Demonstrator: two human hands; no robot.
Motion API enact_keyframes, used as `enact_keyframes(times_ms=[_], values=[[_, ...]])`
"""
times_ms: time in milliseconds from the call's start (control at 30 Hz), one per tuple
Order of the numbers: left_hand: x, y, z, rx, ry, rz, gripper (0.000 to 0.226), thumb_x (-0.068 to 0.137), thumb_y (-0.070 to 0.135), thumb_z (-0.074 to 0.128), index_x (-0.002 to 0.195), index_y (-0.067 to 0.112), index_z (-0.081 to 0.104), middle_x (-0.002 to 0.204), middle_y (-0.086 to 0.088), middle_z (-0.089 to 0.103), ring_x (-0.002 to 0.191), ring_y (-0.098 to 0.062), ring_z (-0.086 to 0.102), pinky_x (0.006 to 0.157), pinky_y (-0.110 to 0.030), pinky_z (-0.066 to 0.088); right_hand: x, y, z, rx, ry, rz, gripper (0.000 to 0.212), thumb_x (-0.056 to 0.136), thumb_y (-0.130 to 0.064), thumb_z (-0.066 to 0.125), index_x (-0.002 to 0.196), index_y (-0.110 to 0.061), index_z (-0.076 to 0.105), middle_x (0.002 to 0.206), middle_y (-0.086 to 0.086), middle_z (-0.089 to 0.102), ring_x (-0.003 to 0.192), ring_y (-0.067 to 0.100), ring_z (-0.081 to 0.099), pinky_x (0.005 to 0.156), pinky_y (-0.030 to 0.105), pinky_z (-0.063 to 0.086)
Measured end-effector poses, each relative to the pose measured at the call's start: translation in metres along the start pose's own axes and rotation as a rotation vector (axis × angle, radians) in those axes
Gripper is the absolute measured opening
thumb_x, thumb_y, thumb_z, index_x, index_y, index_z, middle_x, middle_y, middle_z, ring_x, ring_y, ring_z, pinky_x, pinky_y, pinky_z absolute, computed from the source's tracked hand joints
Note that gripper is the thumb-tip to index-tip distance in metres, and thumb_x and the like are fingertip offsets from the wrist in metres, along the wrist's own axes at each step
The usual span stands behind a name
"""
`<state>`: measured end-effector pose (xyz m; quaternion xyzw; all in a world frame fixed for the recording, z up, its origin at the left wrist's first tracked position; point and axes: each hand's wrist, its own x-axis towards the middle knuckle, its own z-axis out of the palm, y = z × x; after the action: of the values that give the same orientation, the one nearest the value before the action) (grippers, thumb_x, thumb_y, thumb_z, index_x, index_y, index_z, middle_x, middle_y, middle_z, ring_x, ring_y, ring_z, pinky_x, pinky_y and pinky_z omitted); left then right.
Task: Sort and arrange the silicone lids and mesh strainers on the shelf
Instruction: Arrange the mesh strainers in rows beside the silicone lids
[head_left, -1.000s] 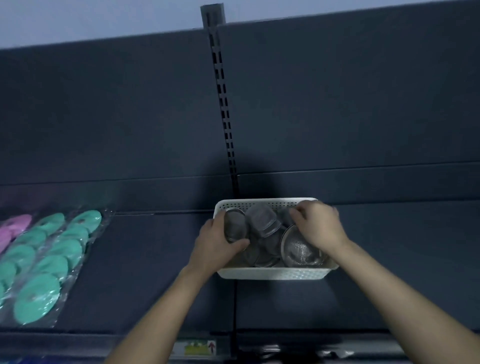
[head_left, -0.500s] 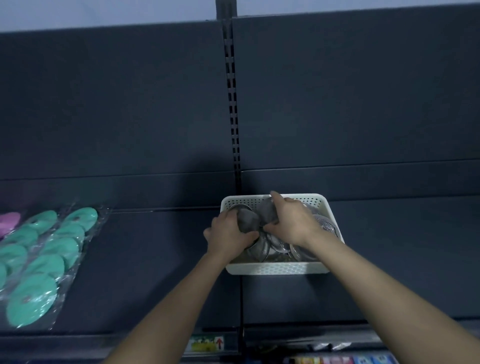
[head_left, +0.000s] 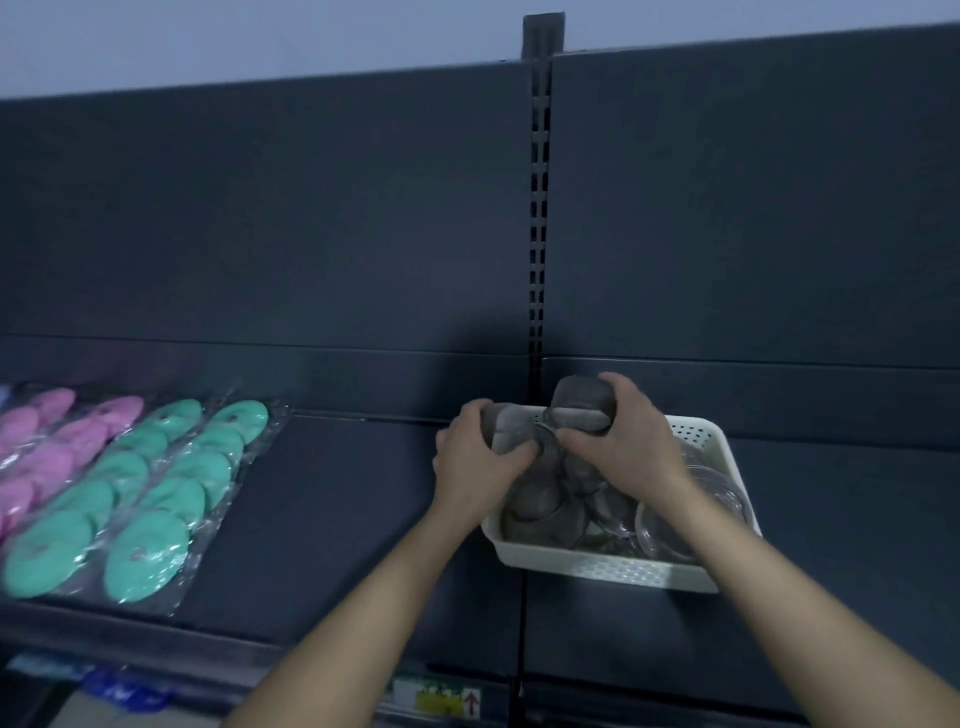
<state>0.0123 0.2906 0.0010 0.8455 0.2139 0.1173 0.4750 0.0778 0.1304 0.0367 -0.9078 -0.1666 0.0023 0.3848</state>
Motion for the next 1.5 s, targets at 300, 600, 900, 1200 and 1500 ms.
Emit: enact_keyframes(times_ms=[300,600,900,1200,1500], values=[[0.011,-0.049,-0.081,0.015,0.064,0.014,0.053,0.065,0.035,0.082,0.107,0.024,0.051,0.105,0.008,0.057,0.094,-0.003,0.054,0.068,-0.011,0.039,-0.009,-0.055,0.059,0.085,-0.097,-0.097,0.075,0.069,-0.032,0.079,0.133,-0.018,0.043,0.12,-0.005,0.053,0.112,0.014,0.052,0.089,0.022,0.038],[0.045,-0.112,-0.164,0.19,0.018,0.065,0.054,0.063,0.021,0.082,0.108,0.022,0.053,0.107,0.007,0.057,0.099,-0.011,0.055,0.078,-0.018,0.038,0.002,-0.106,0.138,0.012,-0.224,-0.069,0.08,0.071,-0.025,0.076,0.139,-0.023,0.033,0.13,0.0,0.039,0.117,0.017,0.044,0.093,0.02,0.035],[0.096,-0.168,-0.213,0.378,-0.062,0.051,0.065,0.062,0.03,0.083,0.118,0.013,0.054,0.11,-0.002,0.062,0.101,-0.02,0.057,0.083,-0.029,0.046,0.023,-0.126,0.226,-0.037,-0.25,0.045,0.082,0.076,-0.031,0.074,0.143,-0.02,0.028,0.135,0.003,0.043,0.124,0.024,0.033,0.102,0.028,0.034],[0.143,-0.194,-0.229,0.471,-0.083,0.05,0.068,0.068,0.03,0.081,0.124,0.009,0.048,0.118,-0.012,0.055,0.107,-0.027,0.052,0.085,-0.029,0.041,0.048,-0.144,0.282,-0.114,-0.21,0.022,0.08,0.079,-0.025,0.071,0.145,-0.017,0.026,0.136,0.003,0.043,0.125,0.025,0.033,0.106,0.029,0.034],[0.152,-0.21,-0.227,0.482,-0.123,0.046,0.068,0.072,0.026,0.079,0.129,0.008,0.045,0.121,-0.015,0.052,0.111,-0.03,0.051,0.09,-0.029,0.039,0.058,-0.147,0.31,-0.221,-0.243,0.008,0.077,0.083,-0.023,0.066,0.147,-0.014,0.023,0.143,0.004,0.038,0.128,0.029,0.032,0.108,0.033,0.032]])
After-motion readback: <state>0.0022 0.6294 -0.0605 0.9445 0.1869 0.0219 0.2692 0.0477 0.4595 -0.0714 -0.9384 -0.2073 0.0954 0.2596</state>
